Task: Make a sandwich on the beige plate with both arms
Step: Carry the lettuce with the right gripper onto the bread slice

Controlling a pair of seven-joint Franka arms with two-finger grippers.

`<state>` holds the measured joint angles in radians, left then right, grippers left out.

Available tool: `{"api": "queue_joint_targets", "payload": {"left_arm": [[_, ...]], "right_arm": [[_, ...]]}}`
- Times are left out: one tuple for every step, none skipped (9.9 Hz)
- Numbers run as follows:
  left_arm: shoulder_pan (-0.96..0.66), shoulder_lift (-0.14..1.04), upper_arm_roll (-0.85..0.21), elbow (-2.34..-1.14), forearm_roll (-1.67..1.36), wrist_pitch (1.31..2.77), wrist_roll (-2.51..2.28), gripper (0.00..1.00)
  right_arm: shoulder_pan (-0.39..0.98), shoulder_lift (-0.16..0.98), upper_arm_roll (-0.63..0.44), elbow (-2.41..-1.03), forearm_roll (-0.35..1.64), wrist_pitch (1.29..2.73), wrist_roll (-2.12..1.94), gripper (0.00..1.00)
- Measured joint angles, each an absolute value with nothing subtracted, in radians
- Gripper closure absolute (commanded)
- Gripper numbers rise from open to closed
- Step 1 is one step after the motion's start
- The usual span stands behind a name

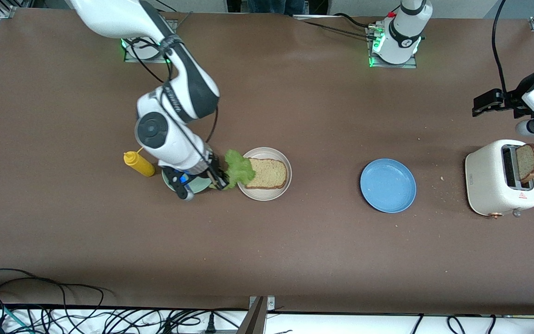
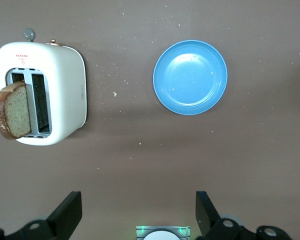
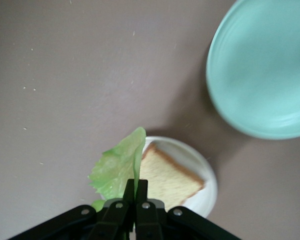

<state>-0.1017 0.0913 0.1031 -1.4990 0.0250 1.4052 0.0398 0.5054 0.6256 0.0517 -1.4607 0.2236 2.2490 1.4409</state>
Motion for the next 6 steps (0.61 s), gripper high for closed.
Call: {"api": "queue_joint_targets", "payload": {"left_arm": [[-0.102, 0.092, 0.103, -1.499, 0.025, 1.405, 0.040, 0.00], [-0.102, 0.093, 0.103, -1.499, 0.025, 1.405, 0.040, 0.00], [-0.102, 0.094, 0.103, -1.499, 0.025, 1.405, 0.040, 0.00], [-0.102, 0.095, 0.103, -1.499, 0.025, 1.406, 0.040, 0.00], [-0.102, 0.096, 0.103, -1.499, 0.025, 1.406, 0.040, 0.00], [-0.102, 0.096, 0.103, -1.499, 0.025, 1.407, 0.040, 0.00]], "right_arm": [[0.525, 0.648, 0.052, -1.460, 0.224, 2.298, 1.519, 1.00], [0.542, 0.674, 0.052, -1.460, 0.225, 2.334, 1.569, 1.00], [0.559, 0.706, 0.052, -1.460, 0.226, 2.383, 1.601, 1.00], [0.574, 0.740, 0.052, -1.459, 0.227, 2.427, 1.622, 1.00], [0.582, 0.768, 0.052, -1.459, 0.239, 2.450, 1.633, 1.00], [0.585, 0.790, 0.052, -1.458, 0.262, 2.464, 1.633, 1.00]]}}
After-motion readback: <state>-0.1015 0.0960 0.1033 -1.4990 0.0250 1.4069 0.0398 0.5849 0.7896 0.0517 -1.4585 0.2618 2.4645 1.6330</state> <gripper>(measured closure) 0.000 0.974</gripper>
